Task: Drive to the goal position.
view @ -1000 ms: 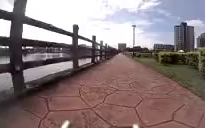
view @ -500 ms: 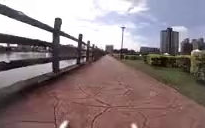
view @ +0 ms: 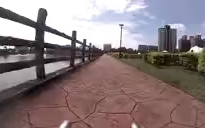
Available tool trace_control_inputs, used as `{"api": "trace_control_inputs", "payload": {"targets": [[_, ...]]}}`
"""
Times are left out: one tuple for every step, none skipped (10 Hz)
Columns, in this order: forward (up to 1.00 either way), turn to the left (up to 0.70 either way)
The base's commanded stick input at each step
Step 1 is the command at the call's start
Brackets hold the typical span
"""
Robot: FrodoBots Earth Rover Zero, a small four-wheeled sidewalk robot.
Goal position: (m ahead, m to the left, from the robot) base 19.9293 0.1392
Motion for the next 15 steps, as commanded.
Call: {"api": "trace_control_inputs", "payload": {"targets": [[1.0, -0.39], [1.0, -0.4], [1.0, -0.39], [1.0, -0.39], [1.0, -0.37], [1.0, -0.08], [1.0, 0.0], [1.0, 0.0], [1.0, 0.0], [1.0, 0.0], [1.0, 0.0], [1.0, 0.0], [1.0, 0.0], [1.0, 0.0], [1.0, 0.0]]}}
